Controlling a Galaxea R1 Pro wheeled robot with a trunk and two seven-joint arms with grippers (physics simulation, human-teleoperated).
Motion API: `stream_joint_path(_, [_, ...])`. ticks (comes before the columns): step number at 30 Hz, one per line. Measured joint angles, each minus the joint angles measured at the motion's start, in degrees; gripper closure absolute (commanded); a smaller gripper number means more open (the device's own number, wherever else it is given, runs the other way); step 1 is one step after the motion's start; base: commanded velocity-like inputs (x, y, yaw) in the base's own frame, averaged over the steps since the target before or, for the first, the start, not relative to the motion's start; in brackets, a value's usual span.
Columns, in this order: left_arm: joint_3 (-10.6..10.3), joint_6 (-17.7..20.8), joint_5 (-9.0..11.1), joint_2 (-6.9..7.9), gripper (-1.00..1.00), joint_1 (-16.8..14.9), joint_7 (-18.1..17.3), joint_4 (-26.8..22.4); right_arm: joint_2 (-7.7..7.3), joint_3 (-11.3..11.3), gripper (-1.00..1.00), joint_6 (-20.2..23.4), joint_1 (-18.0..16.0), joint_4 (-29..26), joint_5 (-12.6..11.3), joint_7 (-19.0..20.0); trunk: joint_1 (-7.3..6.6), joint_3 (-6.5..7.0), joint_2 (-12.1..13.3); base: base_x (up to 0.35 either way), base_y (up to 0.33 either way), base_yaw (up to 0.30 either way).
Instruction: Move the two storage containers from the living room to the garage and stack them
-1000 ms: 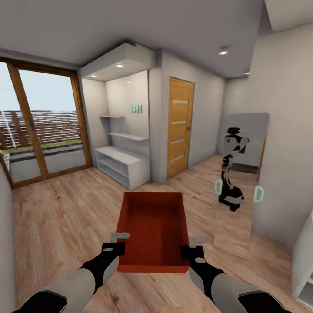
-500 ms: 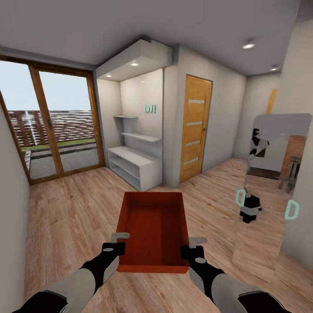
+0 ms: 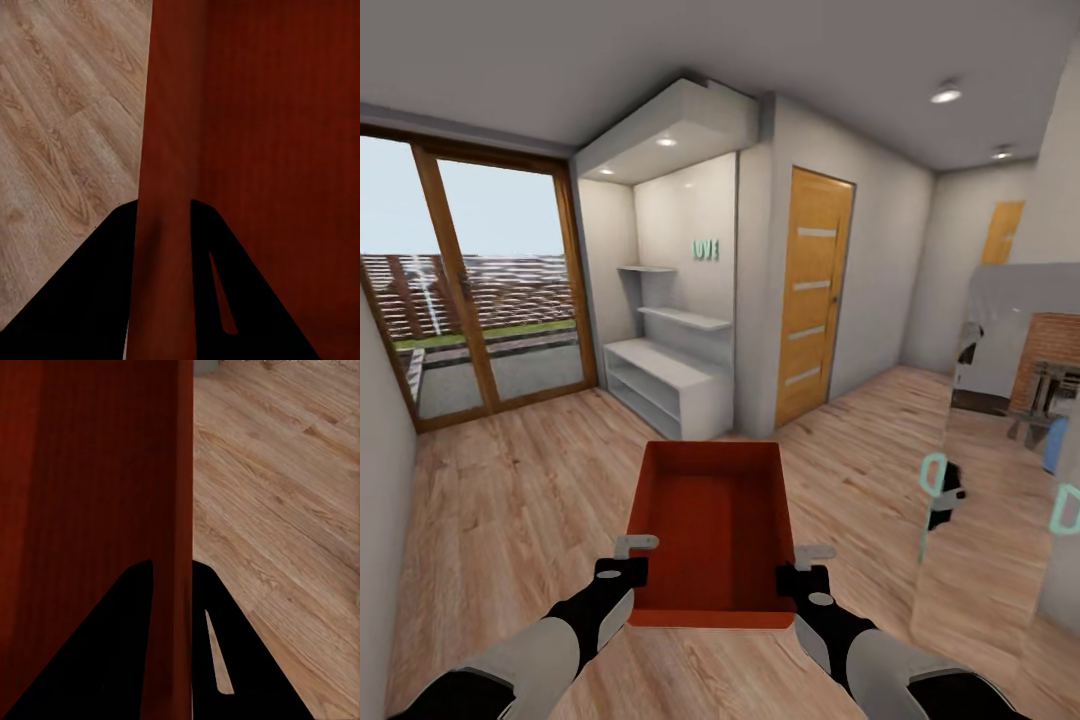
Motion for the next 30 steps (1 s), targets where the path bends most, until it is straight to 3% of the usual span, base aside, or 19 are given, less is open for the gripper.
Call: stream_joint_path(30, [-0.1, 0.0, 0.1, -0.03, 1.00, 0.0, 0.1, 0.0, -0.03, 0.1, 1.00, -0.1, 0.0, 0.1, -0.2, 0.1, 0.00, 0.00, 0.0, 0.324, 0.000, -0.014])
